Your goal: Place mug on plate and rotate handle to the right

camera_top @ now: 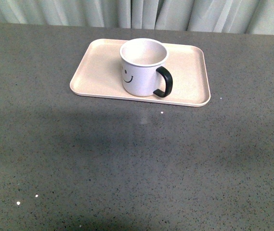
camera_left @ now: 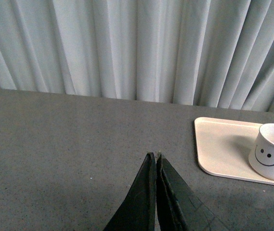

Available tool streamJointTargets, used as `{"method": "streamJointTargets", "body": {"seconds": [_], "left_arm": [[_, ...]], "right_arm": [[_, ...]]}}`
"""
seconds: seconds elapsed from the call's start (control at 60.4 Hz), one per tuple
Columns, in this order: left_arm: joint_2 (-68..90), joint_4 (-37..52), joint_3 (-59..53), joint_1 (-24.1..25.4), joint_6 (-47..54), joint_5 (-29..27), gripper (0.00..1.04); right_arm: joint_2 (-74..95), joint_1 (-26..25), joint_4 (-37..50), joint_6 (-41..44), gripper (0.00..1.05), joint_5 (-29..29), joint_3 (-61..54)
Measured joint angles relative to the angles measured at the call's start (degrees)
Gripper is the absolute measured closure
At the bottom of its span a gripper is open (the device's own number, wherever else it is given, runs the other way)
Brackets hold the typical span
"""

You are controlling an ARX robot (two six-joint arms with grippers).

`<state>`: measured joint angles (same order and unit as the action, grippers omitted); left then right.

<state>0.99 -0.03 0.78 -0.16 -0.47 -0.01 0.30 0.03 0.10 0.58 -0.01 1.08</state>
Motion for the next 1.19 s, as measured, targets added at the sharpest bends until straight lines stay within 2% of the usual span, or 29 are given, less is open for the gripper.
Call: {"method": "streamJointTargets", "body": {"seconds": [0.116, 0.431, 0.53, 0.547, 0.596, 0.646, 0.696, 0.729, 0.828, 0.911, 1.06, 1.193], "left_arm": [[0.0, 0.0, 0.0, 0.0, 0.0, 0.0, 1.01], [0.0, 0.0, 0.0, 0.0, 0.0, 0.0, 0.44], [0.0, 0.0, 0.0, 0.0, 0.0, 0.0, 0.19], [0.0, 0.0, 0.0, 0.0, 0.0, 0.0, 0.16], [0.0, 0.0, 0.0, 0.0, 0.0, -0.1, 0.08], [0.0, 0.0, 0.0, 0.0, 0.1, 0.1, 0.09], [0.0, 0.0, 0.0, 0.0, 0.1, 0.0, 0.10], [0.0, 0.0, 0.0, 0.0, 0.1, 0.0, 0.09], [0.0, 0.0, 0.0, 0.0, 0.1, 0.0, 0.09], [0.0, 0.0, 0.0, 0.0, 0.1, 0.0, 0.09], [0.0, 0.0, 0.0, 0.0, 0.1, 0.0, 0.09], [0.0, 0.0, 0.0, 0.0, 0.1, 0.0, 0.09]], "right_arm": [[0.0, 0.0, 0.0, 0.0, 0.09, 0.0, 0.0], [0.0, 0.0, 0.0, 0.0, 0.09, 0.0, 0.0], [0.0, 0.0, 0.0, 0.0, 0.09, 0.0, 0.0], [0.8, -0.5, -1.0, 0.4, 0.09, -1.7, 0.4], [7.9, -5.0, -11.6, 3.6, 0.09, -13.7, 5.2], [20.1, -10.3, -18.7, 6.4, 0.09, -24.6, 11.6], [31.6, -13.5, -17.2, 7.5, 0.09, -30.5, 17.4], [37.8, -14.1, -14.4, 7.8, 0.09, -31.4, 21.0], [55.6, -12.2, -5.5, 7.5, 0.09, -30.5, 32.9], [67.7, -8.8, -1.8, 6.1, 0.09, -26.9, 40.5], [86.6, -1.5, -0.5, 3.9, 0.09, -22.4, 53.3], [102.0, 4.9, -3.5, 0.5, 0.09, -18.5, 66.2]]}}
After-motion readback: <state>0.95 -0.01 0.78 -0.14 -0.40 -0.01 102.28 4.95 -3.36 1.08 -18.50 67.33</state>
